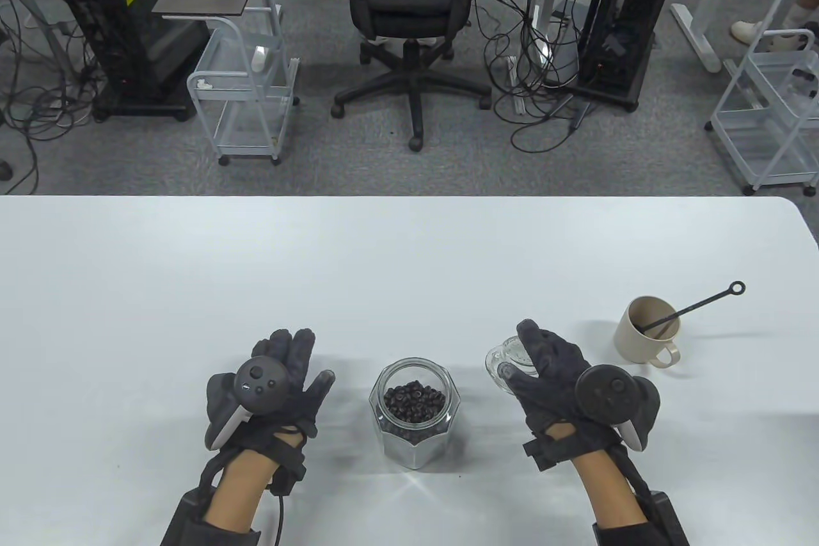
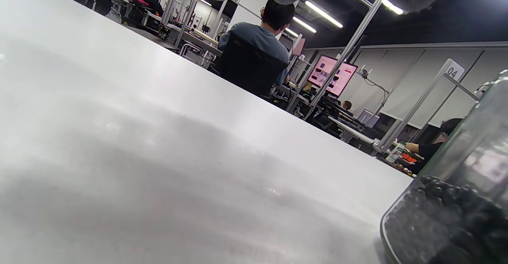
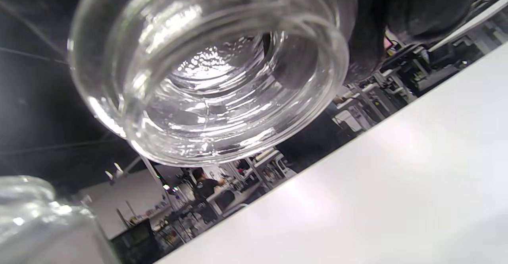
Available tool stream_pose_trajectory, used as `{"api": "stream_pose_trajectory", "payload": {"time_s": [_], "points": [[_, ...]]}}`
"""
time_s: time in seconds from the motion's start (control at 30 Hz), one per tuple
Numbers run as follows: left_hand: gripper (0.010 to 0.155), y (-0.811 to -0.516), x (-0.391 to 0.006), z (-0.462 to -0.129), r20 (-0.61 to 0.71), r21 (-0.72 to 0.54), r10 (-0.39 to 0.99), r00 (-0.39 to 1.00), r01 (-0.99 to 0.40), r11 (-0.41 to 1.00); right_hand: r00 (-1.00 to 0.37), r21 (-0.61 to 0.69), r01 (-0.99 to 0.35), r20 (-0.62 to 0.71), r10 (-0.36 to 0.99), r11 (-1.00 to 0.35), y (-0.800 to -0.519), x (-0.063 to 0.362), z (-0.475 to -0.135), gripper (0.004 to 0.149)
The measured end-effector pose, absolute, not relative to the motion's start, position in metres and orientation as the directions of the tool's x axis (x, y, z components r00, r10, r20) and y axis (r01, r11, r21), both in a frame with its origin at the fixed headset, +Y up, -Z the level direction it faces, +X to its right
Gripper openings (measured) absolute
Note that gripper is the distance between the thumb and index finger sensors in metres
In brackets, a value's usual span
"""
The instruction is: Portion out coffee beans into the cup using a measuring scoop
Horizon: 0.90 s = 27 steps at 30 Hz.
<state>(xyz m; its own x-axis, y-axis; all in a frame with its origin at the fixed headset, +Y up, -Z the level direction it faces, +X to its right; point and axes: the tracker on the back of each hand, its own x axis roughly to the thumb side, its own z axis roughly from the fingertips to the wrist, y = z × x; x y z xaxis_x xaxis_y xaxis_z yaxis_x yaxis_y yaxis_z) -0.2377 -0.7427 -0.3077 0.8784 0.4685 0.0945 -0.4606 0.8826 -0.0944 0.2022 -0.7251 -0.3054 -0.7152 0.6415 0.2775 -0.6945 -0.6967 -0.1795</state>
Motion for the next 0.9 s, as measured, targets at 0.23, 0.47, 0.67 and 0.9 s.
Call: {"api": "stream_pose_trajectory", "payload": {"time_s": [0.23, 0.47, 0.67, 0.9], "points": [[0.081, -0.741, -0.239, -0.308, 0.089, -0.101, 0.476, 0.875, -0.468, 0.878, -0.764, -0.118, -0.642, 0.188, 0.618, -0.758, -0.742, 0.211, -0.314, 0.07], [0.08, -0.742, -0.24, -0.308, 0.078, -0.114, 0.476, 0.876, -0.466, 0.877, -0.776, -0.07, -0.628, 0.144, 0.615, -0.775, -0.752, 0.214, -0.318, 0.07], [0.08, -0.742, -0.241, -0.308, 0.068, -0.122, 0.483, 0.873, -0.474, 0.872, -0.783, -0.065, -0.62, 0.123, 0.61, -0.782, -0.758, 0.215, -0.319, 0.071], [0.08, -0.742, -0.242, -0.308, 0.063, -0.129, 0.484, 0.873, -0.474, 0.871, -0.802, -0.055, -0.595, 0.105, 0.588, -0.802, -0.76, 0.215, -0.319, 0.072]]}}
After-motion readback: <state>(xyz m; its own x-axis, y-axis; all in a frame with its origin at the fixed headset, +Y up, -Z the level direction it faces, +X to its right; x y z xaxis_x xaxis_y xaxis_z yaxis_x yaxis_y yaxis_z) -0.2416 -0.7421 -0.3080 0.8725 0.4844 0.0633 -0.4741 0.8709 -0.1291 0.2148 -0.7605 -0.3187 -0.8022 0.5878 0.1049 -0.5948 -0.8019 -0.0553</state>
